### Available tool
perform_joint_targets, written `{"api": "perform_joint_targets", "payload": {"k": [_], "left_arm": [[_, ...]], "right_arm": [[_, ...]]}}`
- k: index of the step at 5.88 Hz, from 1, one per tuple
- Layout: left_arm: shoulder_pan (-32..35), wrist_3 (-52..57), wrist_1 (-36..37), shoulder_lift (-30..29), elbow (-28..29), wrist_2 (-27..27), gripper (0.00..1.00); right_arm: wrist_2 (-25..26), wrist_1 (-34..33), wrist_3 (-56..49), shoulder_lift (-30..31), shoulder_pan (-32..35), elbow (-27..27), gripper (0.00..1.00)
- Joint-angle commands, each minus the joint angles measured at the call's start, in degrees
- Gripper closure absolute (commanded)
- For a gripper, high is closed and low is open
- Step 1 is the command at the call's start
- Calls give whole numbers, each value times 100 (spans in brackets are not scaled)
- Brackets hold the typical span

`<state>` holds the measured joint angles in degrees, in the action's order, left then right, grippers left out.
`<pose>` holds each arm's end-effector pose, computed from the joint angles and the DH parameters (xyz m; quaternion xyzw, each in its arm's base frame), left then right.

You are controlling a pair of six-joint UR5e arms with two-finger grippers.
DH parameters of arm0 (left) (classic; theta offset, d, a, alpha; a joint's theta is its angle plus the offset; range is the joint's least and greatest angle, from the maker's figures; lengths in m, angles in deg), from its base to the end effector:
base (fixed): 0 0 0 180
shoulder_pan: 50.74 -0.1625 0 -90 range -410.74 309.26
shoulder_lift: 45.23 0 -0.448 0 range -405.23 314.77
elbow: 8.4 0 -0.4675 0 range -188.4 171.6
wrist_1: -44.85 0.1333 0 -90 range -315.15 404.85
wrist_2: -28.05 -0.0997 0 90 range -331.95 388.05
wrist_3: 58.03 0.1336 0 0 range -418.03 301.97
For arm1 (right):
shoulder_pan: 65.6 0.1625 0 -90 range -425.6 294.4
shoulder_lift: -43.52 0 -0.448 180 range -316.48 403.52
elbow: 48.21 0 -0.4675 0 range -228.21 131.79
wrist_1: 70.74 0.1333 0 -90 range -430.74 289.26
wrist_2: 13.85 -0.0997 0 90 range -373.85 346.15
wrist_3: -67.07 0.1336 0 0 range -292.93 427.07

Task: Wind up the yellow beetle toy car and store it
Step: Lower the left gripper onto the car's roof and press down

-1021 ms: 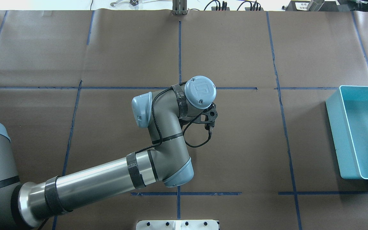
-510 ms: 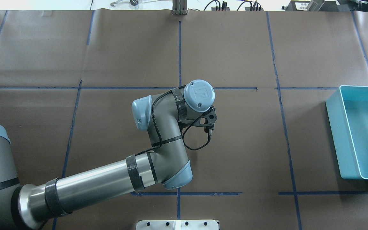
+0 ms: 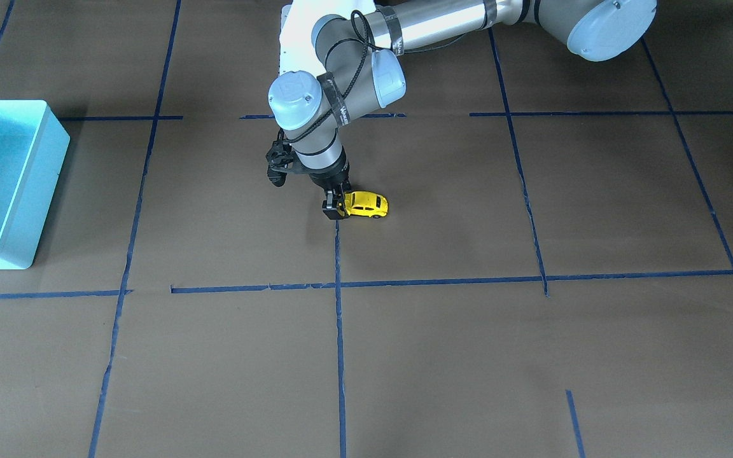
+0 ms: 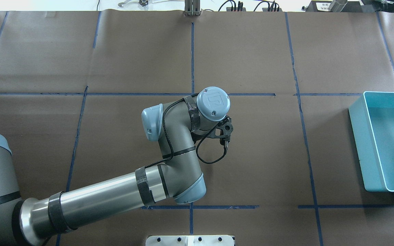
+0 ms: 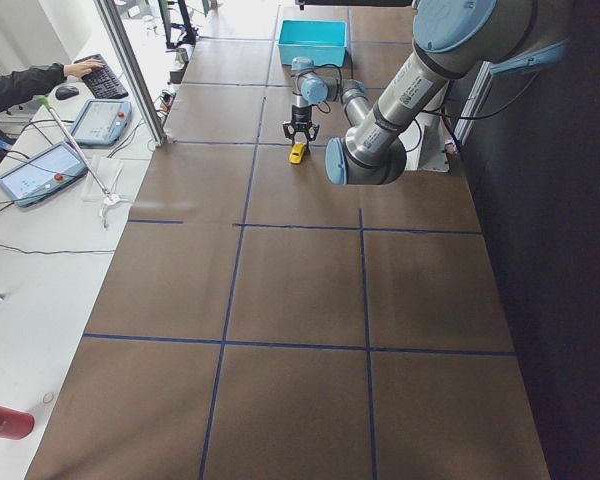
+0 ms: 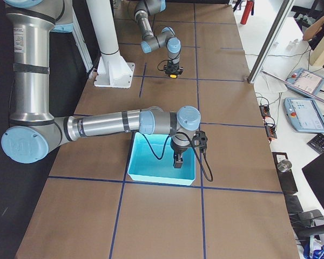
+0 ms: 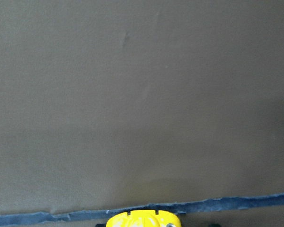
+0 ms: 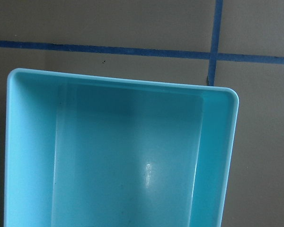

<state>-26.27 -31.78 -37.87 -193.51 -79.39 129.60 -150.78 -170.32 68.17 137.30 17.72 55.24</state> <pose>0.7722 -0.4685 0.1603 0.2257 0.1832 0.7060 0.6458 -0.0263 -0.5317 0.6221 -0.0263 -0.3973 -0.0450 0.9162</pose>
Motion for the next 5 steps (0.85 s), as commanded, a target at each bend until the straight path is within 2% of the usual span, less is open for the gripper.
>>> {"api": "perform_joint_targets", "payload": {"k": [1,2,3,4,5], "left_arm": [[49,-6,-16,-16,-46,31,98],[128,-32,-85,-33,-151,31,98],[207,-685,-182,-42,-300,40,98],[217,-1136,-540,-42,-301,40,98],[251,-1140,-856,-42,-293,84,98]], "right_arm": [[0,0,13,-17,0,8,0],[0,0,22,-26,-9,8,0],[0,0,5,-26,-9,17,0],[0,0,13,-26,0,26,0],[0,0,13,-35,0,17,0]]}}
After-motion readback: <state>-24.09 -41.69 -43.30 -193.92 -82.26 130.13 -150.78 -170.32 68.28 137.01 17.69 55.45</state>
